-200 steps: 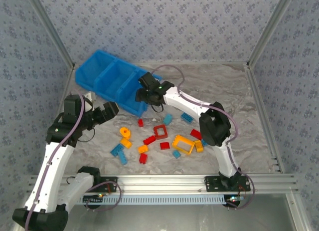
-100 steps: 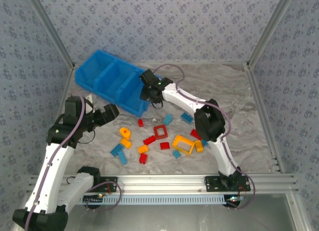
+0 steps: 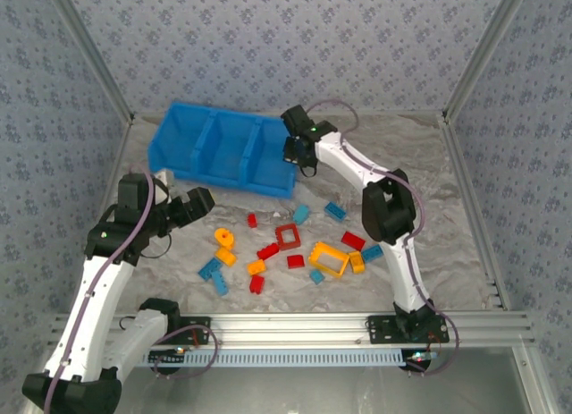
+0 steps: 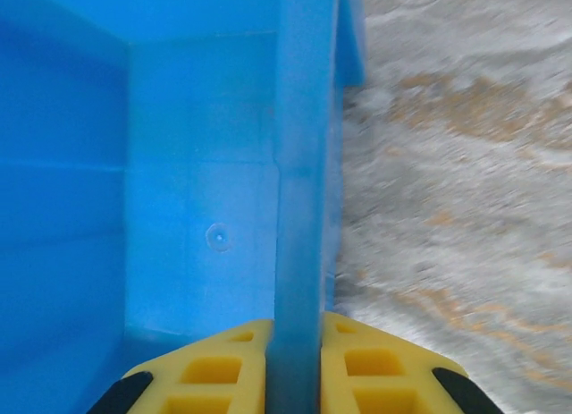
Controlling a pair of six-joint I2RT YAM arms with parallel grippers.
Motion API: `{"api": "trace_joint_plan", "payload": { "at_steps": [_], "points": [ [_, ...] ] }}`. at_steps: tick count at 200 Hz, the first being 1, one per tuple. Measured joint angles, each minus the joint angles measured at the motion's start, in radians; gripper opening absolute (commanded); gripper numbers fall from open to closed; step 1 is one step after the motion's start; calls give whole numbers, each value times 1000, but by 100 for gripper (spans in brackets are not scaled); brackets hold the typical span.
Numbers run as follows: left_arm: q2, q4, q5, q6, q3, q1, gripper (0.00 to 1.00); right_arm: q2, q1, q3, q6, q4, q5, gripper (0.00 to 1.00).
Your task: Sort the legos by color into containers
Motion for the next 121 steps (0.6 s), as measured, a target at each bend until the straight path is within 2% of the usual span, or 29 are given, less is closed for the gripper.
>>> {"api": "trace_joint_plan", "payload": {
  "at_steps": [74, 121],
  "points": [
    [41, 10, 27, 3, -12, -14, 98, -7, -168, 13, -303, -77, 5, 8],
    [69, 54, 72, 9, -12, -72, 98, -86, -300, -111, -462, -55, -23, 9]
  ]
}}
